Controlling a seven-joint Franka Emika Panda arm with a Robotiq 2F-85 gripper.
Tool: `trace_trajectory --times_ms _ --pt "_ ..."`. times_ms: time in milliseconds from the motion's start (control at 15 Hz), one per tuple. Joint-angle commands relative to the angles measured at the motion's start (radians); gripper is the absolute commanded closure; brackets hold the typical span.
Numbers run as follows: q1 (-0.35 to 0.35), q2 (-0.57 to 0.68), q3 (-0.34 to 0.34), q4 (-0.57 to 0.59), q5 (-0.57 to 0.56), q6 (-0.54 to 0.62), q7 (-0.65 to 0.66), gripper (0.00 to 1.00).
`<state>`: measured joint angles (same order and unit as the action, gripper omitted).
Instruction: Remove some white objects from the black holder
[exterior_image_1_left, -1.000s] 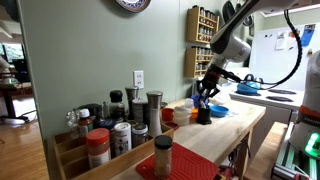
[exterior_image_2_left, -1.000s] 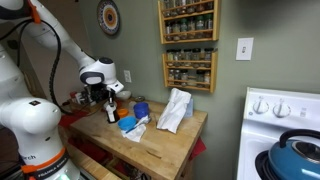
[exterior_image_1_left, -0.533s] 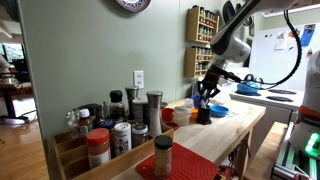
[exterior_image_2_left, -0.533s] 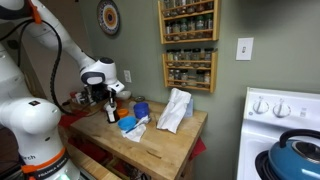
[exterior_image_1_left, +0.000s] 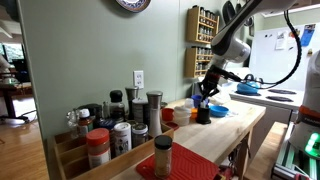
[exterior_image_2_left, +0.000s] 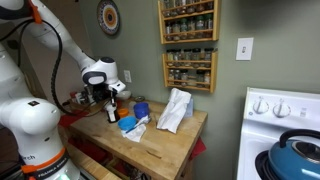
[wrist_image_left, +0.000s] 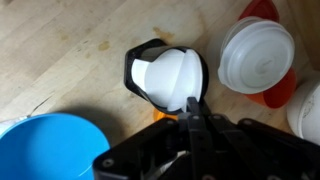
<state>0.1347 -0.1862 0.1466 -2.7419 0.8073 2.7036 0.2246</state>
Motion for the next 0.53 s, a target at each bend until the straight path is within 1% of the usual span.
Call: trace_trajectory --times_ms 0,133,200,467 --pt "-0.012 -0.011 -0.012 -0.003 -0.05 -0.035 0.039 1.0" --pt "-0.015 -0.014 -0.014 -0.003 -0.065 -0.041 0.049 1.0" --pt "-0.011 -0.029 -0.022 -0.003 -0.053 -0.059 0.037 1.0" --pt "-0.025 -0.088 -0.033 -0.015 -0.08 -0.092 0.053 1.0"
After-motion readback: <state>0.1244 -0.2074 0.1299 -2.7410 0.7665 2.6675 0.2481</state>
